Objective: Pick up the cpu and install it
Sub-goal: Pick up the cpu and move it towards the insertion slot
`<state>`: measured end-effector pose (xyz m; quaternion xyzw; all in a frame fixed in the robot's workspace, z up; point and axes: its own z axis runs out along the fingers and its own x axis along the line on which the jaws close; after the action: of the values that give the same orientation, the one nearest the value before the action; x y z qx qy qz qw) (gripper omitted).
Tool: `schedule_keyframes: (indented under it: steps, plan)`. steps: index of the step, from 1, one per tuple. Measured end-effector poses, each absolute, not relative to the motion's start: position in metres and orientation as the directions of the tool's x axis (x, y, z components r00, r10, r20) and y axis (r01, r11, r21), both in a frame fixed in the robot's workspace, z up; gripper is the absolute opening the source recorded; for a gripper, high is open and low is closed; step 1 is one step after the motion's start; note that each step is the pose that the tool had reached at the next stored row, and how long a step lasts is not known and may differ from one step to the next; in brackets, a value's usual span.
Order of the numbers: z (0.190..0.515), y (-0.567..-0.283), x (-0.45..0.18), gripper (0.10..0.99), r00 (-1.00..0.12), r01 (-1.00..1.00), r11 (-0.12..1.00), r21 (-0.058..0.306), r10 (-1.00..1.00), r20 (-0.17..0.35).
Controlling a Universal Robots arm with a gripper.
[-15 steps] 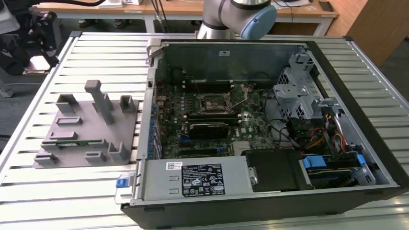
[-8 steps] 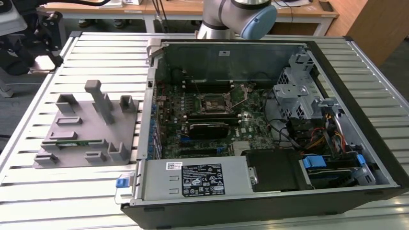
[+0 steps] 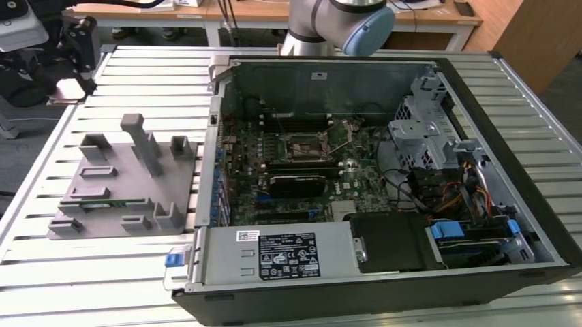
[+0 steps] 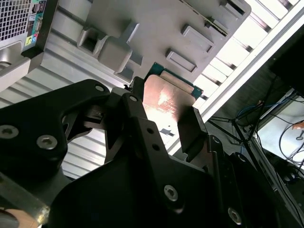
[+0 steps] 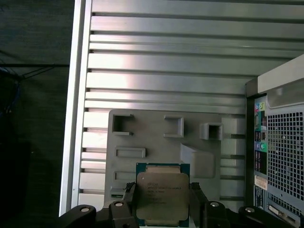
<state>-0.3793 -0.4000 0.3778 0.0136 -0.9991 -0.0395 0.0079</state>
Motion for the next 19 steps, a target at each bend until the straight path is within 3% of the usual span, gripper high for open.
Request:
schedule_keyframes:
  steps: [19]
  plan:
    - [0.378, -0.399, -0.36, 0.529, -1.0, -0.027, 0.997, 0.079, -0.028, 0.015]
